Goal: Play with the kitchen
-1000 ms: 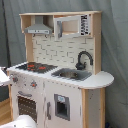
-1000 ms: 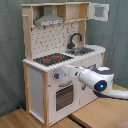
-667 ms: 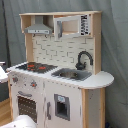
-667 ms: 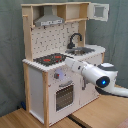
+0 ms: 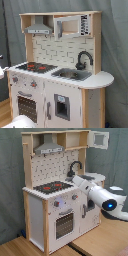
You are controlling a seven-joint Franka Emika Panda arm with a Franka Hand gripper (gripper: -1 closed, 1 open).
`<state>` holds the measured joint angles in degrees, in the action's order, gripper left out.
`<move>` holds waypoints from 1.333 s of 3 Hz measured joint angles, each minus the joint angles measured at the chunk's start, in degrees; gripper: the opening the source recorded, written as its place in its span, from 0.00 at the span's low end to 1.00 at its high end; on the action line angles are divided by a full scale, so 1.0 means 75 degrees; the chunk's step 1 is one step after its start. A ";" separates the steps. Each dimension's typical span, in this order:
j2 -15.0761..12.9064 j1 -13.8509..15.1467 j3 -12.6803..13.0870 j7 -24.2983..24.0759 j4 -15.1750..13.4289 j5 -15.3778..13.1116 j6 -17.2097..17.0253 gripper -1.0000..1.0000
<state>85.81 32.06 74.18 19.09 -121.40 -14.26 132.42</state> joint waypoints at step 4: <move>-0.0003 -0.1665 -0.1257 -0.1361 -0.0581 -0.1860 -0.2253 1.00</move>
<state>85.79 19.57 64.75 8.88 -125.76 -28.21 115.52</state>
